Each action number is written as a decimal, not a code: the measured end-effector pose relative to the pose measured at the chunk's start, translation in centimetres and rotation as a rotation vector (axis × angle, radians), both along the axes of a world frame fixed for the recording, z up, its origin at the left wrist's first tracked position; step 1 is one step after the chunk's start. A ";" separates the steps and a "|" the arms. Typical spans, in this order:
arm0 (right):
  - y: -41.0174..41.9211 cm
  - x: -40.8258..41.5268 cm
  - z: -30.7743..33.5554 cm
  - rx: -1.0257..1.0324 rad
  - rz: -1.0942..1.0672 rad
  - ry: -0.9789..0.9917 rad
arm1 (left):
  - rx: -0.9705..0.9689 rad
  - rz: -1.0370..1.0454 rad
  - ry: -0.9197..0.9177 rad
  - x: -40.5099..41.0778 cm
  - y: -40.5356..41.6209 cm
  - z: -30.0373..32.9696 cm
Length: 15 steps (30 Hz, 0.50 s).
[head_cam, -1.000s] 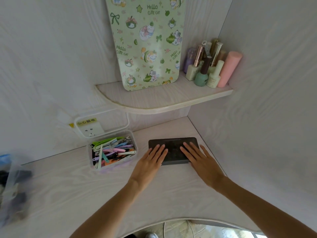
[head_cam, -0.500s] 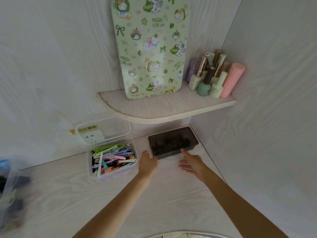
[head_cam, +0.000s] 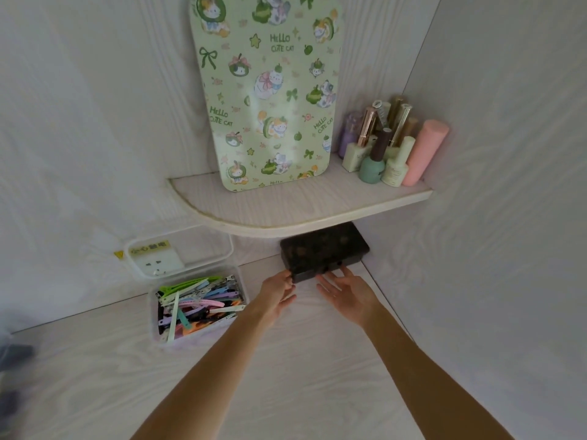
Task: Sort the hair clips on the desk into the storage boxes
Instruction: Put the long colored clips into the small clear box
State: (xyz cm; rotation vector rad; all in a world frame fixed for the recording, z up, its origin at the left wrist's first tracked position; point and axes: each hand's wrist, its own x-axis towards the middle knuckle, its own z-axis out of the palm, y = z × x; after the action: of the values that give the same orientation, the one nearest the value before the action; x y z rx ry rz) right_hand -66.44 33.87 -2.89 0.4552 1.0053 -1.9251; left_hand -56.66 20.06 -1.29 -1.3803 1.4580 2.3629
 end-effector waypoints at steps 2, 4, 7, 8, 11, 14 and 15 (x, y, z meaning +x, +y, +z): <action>0.1 -0.3 0.0 0.012 -0.014 -0.005 | -0.018 -0.008 -0.009 0.0 0.2 0.1; 0.1 -0.4 0.1 0.014 -0.015 -0.012 | -0.037 -0.015 -0.023 0.1 0.2 0.2; 0.2 -0.6 0.7 0.071 0.038 0.037 | -0.052 -0.003 -0.005 0.5 0.4 0.6; 0.1 -0.6 1.1 0.105 0.065 0.057 | -0.055 0.004 -0.001 0.5 0.5 0.8; 0.1 -0.6 2.6 0.295 0.212 0.128 | -0.059 0.006 -0.054 0.9 1.2 2.5; -0.5 0.8 3.9 0.537 0.404 0.300 | -0.098 -0.019 -0.075 2.8 1.1 4.8; -0.8 1.5 4.2 0.556 0.437 0.342 | -0.128 -0.024 -0.042 3.8 1.0 5.0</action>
State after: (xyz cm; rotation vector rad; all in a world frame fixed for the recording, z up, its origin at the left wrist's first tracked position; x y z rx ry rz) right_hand -64.97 33.03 1.30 0.1831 1.7198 -1.3384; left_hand -52.83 21.04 3.69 -1.4217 1.6302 2.2484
